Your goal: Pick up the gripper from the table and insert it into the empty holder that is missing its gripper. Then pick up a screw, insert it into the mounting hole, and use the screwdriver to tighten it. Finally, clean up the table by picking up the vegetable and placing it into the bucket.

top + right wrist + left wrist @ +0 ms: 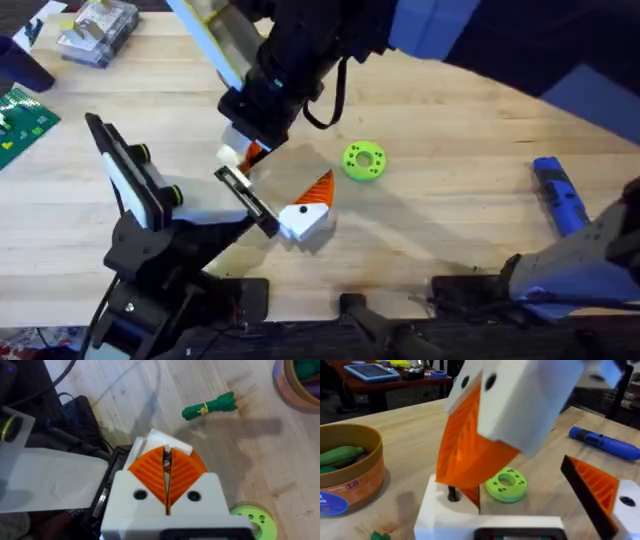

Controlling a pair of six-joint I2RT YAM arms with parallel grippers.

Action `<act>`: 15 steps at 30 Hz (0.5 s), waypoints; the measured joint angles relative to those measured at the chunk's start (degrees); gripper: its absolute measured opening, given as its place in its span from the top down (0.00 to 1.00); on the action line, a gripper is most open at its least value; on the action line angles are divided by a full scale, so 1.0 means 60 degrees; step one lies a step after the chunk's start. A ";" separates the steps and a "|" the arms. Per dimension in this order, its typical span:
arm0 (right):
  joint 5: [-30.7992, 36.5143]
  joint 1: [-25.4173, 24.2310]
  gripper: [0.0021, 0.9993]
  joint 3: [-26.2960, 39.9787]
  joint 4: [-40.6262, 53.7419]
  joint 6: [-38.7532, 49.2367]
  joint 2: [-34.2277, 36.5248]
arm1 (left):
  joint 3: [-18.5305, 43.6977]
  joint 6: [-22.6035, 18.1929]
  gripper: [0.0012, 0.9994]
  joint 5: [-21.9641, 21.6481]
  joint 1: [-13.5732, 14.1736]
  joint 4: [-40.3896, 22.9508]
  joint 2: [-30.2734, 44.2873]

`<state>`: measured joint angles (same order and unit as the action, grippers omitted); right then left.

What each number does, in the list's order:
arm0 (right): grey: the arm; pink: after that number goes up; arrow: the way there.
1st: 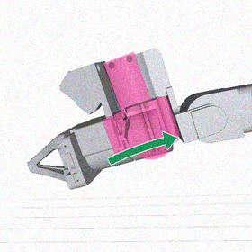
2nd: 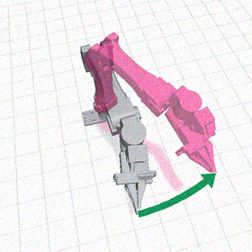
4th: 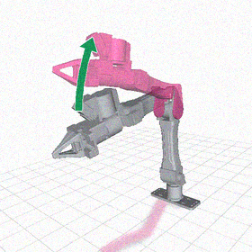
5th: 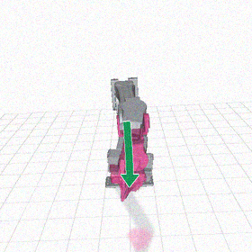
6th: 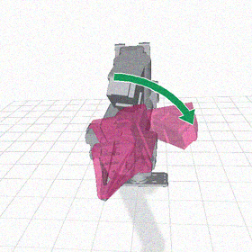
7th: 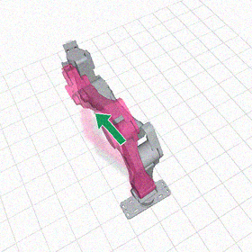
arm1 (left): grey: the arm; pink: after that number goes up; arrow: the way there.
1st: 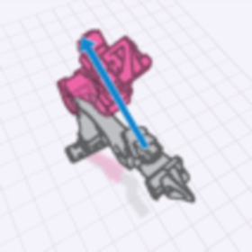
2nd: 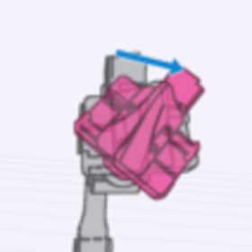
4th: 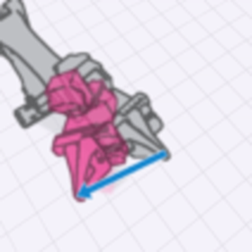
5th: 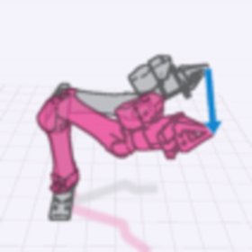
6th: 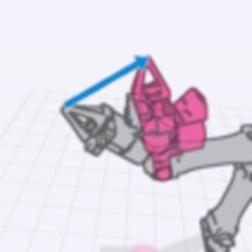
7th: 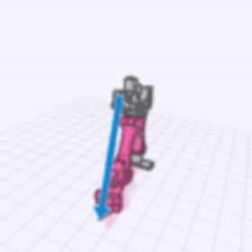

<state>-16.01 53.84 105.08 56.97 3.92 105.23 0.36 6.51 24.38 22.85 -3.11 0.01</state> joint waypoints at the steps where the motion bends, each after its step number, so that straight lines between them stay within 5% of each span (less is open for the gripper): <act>1: 0.0000 0.0000 0.99 0.0000 0.0003 0.0000 0.0014 | 0.0000 0.0003 0.01 0.0000 -0.0002 0.0000 -0.0001; 15: -0.0040 0.0000 0.99 0.0000 0.0112 0.0000 0.0044 | 0.0000 -0.0001 0.01 0.0000 0.0001 0.0000 -0.0003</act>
<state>-16.25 53.84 105.08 57.65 3.92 105.49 0.36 6.50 24.38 22.85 -3.11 -0.01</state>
